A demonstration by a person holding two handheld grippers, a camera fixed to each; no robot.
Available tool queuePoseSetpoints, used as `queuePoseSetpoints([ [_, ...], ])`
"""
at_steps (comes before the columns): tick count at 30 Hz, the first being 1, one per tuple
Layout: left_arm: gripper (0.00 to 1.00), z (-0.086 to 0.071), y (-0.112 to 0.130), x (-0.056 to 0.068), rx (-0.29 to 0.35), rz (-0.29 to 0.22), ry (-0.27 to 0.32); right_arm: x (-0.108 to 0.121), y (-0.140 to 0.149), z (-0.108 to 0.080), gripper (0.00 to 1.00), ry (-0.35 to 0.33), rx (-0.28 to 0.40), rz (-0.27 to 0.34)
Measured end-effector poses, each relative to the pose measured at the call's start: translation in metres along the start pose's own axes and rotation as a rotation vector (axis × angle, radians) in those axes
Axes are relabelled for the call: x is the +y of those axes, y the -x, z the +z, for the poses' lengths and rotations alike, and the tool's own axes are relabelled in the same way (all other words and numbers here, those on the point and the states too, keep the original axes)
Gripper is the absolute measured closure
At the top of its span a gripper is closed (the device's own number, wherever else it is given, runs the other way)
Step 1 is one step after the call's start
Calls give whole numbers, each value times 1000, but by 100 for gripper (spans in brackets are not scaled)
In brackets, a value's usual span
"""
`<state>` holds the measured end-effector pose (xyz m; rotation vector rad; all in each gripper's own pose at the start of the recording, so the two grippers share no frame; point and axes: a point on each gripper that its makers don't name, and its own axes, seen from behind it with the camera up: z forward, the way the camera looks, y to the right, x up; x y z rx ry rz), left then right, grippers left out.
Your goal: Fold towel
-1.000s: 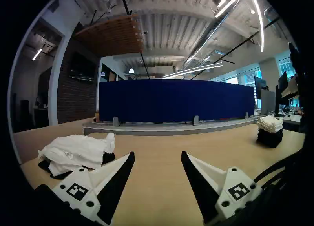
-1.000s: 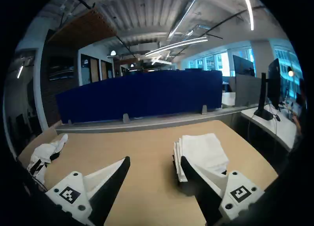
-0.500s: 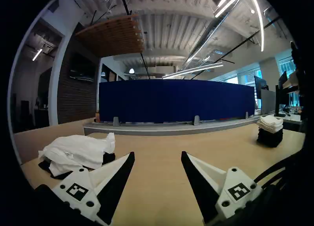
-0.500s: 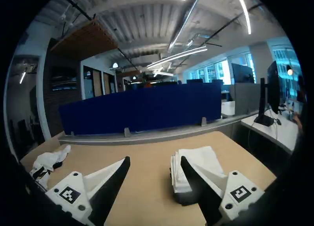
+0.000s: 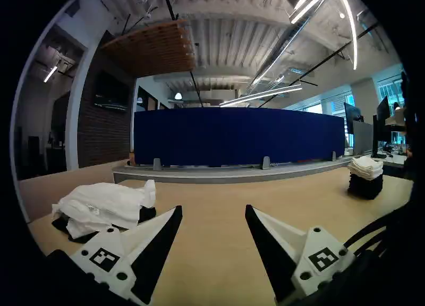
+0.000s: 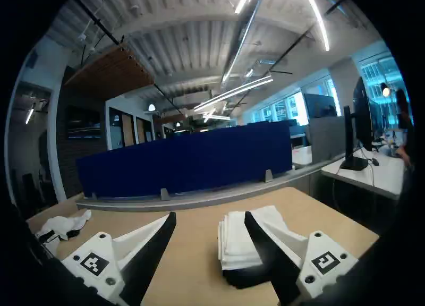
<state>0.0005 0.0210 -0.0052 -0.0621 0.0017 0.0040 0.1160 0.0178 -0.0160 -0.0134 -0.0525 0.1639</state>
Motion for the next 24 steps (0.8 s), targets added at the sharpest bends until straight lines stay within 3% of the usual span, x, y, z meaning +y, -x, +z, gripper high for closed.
queuePoseSetpoints([
  [9,13,0,0,0,0,0,0,16,44,5,0,-8,35,11],
  [18,13,-1,1,-1,0,0,0,13,89,16,0,-28,32,-3],
  [24,13,-1,1,0,0,0,0,24,99,22,0,6,24,13],
])
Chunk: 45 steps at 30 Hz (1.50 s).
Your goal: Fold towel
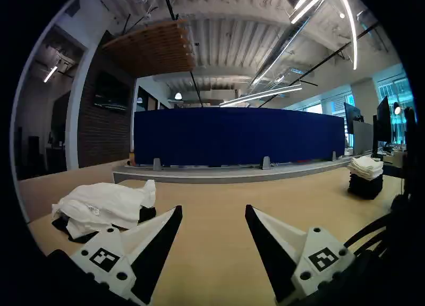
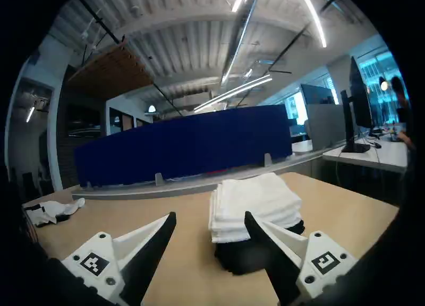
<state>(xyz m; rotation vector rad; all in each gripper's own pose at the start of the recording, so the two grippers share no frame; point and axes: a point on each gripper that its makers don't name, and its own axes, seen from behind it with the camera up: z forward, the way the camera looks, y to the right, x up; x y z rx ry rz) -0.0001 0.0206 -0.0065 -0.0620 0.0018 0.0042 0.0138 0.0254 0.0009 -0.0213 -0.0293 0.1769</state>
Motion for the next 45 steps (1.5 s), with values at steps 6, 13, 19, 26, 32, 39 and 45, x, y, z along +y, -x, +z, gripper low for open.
queuePoseSetpoints([
  [6,12,0,0,0,0,0,0,1,6,4,0,12,-5,37],
  [13,12,0,0,1,0,0,0,-3,9,1,0,1,7,20],
  [19,13,0,0,0,0,0,0,-13,12,0,0,-23,12,-22],
  [26,13,0,0,0,0,0,0,-20,16,-2,0,-31,12,-75],
  [32,13,1,0,0,0,0,0,-19,13,-2,0,-27,24,-96],
  [39,12,0,0,0,0,0,0,-23,17,-2,0,-23,29,-142],
  [45,13,1,1,-1,0,0,0,-21,16,0,0,-7,32,-172],
])
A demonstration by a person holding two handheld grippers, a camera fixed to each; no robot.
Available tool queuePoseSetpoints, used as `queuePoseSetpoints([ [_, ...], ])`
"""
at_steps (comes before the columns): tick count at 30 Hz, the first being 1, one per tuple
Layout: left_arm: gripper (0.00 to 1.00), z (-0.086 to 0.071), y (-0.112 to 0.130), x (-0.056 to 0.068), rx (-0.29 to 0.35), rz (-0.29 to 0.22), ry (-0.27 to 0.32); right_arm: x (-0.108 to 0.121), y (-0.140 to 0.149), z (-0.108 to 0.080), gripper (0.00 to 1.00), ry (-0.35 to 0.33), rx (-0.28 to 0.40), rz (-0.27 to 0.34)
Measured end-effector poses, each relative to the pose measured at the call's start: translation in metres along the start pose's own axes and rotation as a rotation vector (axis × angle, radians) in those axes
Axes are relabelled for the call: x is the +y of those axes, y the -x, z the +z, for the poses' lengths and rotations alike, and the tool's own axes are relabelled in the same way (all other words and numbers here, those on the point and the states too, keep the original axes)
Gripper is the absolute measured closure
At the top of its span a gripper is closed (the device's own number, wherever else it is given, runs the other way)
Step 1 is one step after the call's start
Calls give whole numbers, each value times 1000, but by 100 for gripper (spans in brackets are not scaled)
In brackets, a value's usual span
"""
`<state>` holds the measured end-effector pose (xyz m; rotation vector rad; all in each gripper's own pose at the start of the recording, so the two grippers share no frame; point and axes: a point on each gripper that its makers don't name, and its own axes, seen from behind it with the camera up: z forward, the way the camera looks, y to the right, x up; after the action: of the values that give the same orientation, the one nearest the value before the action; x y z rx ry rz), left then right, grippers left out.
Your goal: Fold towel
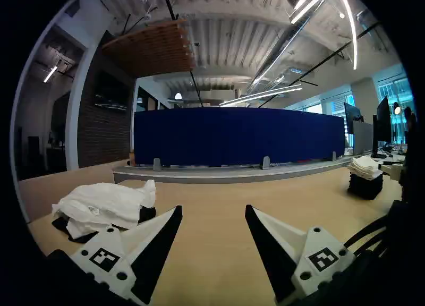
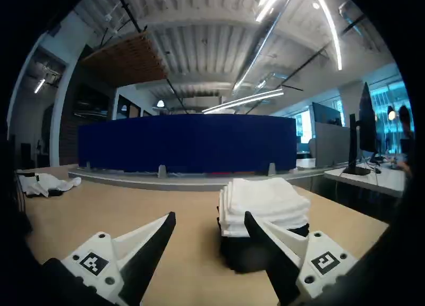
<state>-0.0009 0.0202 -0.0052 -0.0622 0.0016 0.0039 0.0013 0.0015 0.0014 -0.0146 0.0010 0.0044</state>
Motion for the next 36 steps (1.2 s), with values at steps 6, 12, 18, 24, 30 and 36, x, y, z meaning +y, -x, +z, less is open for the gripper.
queuePoseSetpoints([
  [6,13,0,0,0,0,0,0,1,2,1,0,8,-2,-6],
  [12,13,0,0,0,0,0,0,1,3,3,0,8,-1,-4],
  [18,12,0,-1,1,0,0,0,1,3,2,0,8,-1,-4],
  [24,12,0,-1,0,0,0,0,2,2,2,0,8,-1,-5],
  [30,12,0,-2,1,0,0,0,1,2,1,0,8,-1,-6],
  [36,13,-2,-3,0,0,0,0,1,3,0,0,8,-1,-5],
])
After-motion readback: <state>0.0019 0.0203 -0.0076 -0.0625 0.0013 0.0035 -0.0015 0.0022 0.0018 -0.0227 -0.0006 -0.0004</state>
